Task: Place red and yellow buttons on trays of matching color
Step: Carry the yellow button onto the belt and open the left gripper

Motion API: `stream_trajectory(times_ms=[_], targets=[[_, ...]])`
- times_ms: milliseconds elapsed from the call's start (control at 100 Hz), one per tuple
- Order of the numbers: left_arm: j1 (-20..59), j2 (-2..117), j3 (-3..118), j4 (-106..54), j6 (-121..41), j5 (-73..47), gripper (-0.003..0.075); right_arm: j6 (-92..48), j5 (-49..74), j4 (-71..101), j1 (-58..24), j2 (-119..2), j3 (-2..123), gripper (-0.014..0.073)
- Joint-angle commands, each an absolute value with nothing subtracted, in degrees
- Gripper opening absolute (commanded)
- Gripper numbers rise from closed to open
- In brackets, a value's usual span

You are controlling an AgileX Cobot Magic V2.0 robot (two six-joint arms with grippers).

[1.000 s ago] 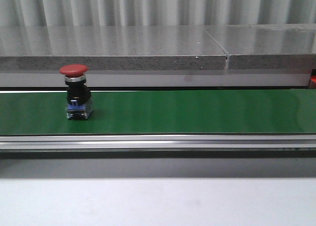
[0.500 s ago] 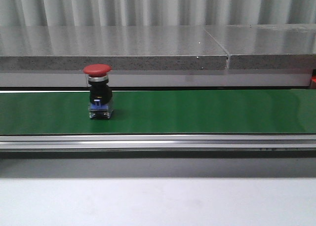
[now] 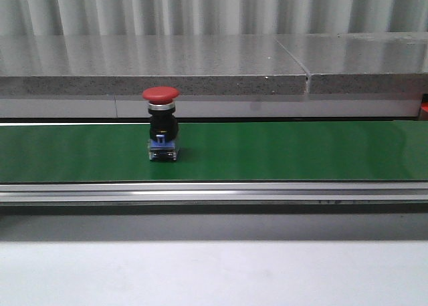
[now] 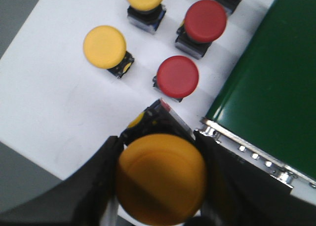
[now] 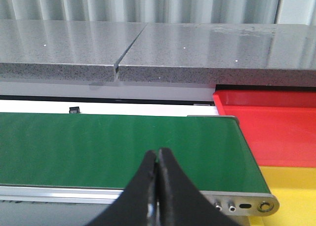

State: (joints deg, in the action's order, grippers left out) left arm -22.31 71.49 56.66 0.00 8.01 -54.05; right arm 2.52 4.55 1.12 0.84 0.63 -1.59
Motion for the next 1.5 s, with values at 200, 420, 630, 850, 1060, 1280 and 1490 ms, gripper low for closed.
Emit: stream_trajectory(times_ms=[200,420,630,850,1060,1280,1490], targets=[[-16.0,75.2,67.5,0.0,6.3,-54.5,-0.0020,2.4,0.0,0.5,0.7,1.5,-1.3,-0.0067],[-12.0,83.0,74.2,-0.9,4.9,-56.4,-0.0020,2.4,0.0,0.5,0.7,1.5,-1.3,-0.0067],[-8.4,89.1,76.3,-0.8,4.6,-56.4,-0.0020,2.4,0.0,0.5,0.7,1.5,-1.3,-0.0067],[-7.1,93.4,76.4,-0.8,3.7,-55.9,-0.0020,2.4,0.0,0.5,0.7,1.5,-1.3,-0.0067],[-7.1,94.8,76.4,-0.8,3.2,-56.0,0.0019,2.4,0.0,0.5,0.7,1.5,-1.3,-0.0067],[-7.1,94.5,76.4,-1.6,1.8,-56.8,0.0546,2.4,0.0,0.5,0.7,1.5,-1.3,-0.0067],[-5.9,91.8,76.4,-1.5,1.3,-55.9,0.0661,2.4,0.0,0.5,0.7,1.5,-1.3,-0.0067]])
